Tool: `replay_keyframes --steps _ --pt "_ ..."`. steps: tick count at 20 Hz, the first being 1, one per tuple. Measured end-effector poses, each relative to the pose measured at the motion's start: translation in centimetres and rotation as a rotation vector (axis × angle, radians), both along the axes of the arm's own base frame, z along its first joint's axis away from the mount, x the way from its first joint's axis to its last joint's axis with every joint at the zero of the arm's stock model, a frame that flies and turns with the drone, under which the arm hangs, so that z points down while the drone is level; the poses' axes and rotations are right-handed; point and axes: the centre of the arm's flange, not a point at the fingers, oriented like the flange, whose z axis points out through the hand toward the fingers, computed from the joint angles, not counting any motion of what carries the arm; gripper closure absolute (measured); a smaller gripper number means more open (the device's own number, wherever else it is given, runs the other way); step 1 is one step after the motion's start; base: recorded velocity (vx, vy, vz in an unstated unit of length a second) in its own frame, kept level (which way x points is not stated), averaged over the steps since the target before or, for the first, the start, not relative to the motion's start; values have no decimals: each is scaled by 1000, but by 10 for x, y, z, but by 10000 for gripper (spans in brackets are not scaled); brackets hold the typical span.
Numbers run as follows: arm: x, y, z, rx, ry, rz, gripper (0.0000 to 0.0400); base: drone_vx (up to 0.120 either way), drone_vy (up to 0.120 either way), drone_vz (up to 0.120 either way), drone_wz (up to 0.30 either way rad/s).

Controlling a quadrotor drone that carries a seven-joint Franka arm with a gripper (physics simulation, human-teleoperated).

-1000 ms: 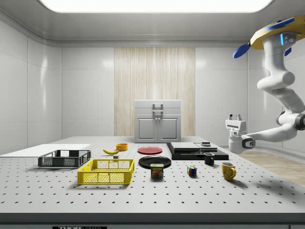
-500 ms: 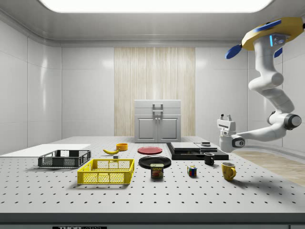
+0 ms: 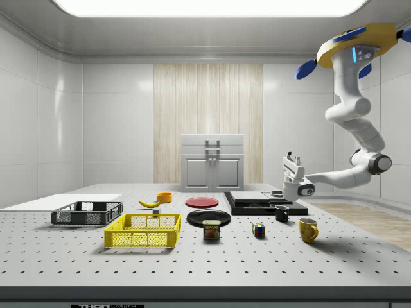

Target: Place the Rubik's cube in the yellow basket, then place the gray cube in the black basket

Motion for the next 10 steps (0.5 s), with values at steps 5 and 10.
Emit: replay_keyframes --steps 5,10 --pt "0 36 -24 -440 -2 -14 0 120 0 0 0" --pt "3 64 -93 -1208 -2 -40 0 120 0 -72 0"
